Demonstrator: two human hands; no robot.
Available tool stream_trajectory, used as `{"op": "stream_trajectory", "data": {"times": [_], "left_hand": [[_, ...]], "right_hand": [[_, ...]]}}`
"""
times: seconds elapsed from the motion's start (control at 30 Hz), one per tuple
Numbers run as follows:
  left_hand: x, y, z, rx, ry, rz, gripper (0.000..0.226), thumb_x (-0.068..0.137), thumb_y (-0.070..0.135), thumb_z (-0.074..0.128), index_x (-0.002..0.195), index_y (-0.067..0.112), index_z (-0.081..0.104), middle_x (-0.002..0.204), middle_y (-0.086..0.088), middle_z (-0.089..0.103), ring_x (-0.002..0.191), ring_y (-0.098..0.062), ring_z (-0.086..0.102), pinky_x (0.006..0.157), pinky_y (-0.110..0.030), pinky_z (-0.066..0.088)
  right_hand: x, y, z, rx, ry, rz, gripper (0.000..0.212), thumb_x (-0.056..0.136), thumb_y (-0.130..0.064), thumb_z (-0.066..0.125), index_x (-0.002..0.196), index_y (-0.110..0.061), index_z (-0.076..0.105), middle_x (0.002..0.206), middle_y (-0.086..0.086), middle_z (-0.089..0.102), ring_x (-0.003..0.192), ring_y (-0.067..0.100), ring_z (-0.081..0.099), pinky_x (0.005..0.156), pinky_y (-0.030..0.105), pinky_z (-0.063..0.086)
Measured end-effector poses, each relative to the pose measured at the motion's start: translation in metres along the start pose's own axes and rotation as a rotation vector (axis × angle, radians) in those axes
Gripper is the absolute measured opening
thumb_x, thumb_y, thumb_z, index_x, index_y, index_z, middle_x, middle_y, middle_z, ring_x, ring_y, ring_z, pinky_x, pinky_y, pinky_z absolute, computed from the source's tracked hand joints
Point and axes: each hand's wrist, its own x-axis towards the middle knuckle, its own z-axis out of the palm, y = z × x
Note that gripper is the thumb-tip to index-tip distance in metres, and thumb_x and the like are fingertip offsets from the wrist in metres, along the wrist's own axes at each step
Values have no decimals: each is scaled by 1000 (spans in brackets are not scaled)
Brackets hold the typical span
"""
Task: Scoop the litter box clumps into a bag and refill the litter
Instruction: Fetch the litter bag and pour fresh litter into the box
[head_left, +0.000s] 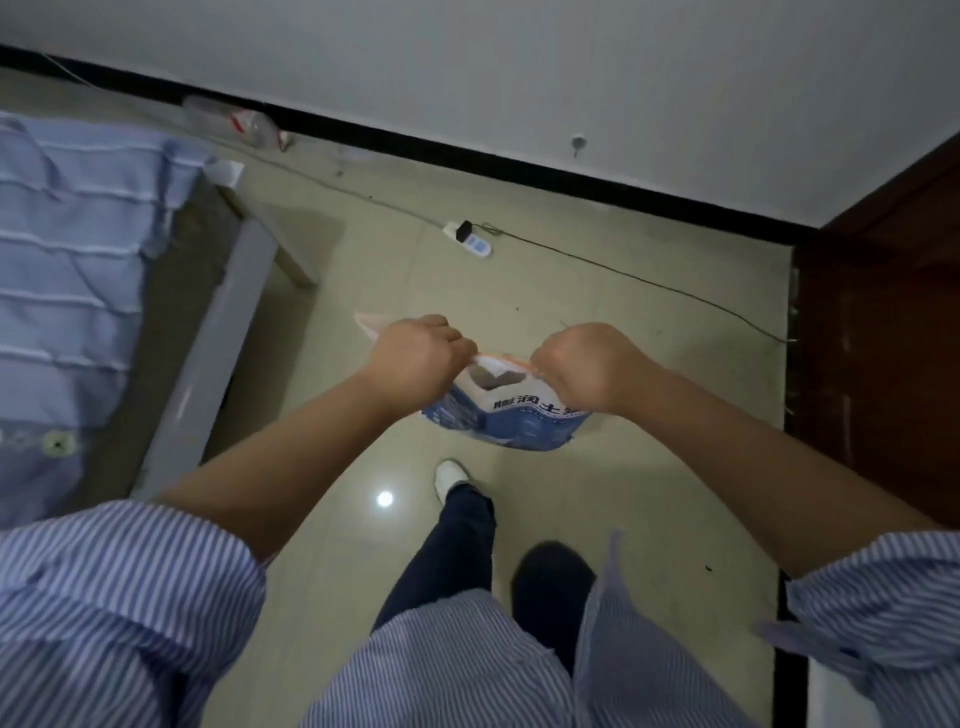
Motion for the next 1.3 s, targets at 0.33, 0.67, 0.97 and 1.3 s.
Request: {"op": "stream_trajectory", "data": {"times": [0.33,0.67,0.97,1.3], "left_hand": [[110,-225,1,-88,-242,-55,34,21,5,85,42,12,59,37,0,52,31,-17,48,40,-11,38],[201,-448,90,-196,-308,-123,38,22,-3,83,44,12,57,41,-1,54,35,-18,50,41,-13,37],[286,-601,216,-158,-485,-223,19,49,-4,80,63,3,70,58,-10,66,53,-28,64,47,-22,47],[372,-688,339,44,-582,-258,28,97,15,40,121,16,54,110,-6,62,102,-22,59,79,-30,46]], "right_hand": [[226,89,-83,187,2,9,22,96,-17,42,108,-9,58,106,7,63,77,17,44,59,25,32],[458,174,-136,343,-67,10,36,94,-6,39,128,-3,50,116,21,61,104,29,61,80,32,47],[653,254,-101,463,-109,163,38,97,-27,39,126,-6,53,125,17,57,113,28,53,79,28,33],[777,319,-50,411,-225,285,34,95,-22,41,121,-5,55,120,15,59,109,28,57,90,35,45]]}}
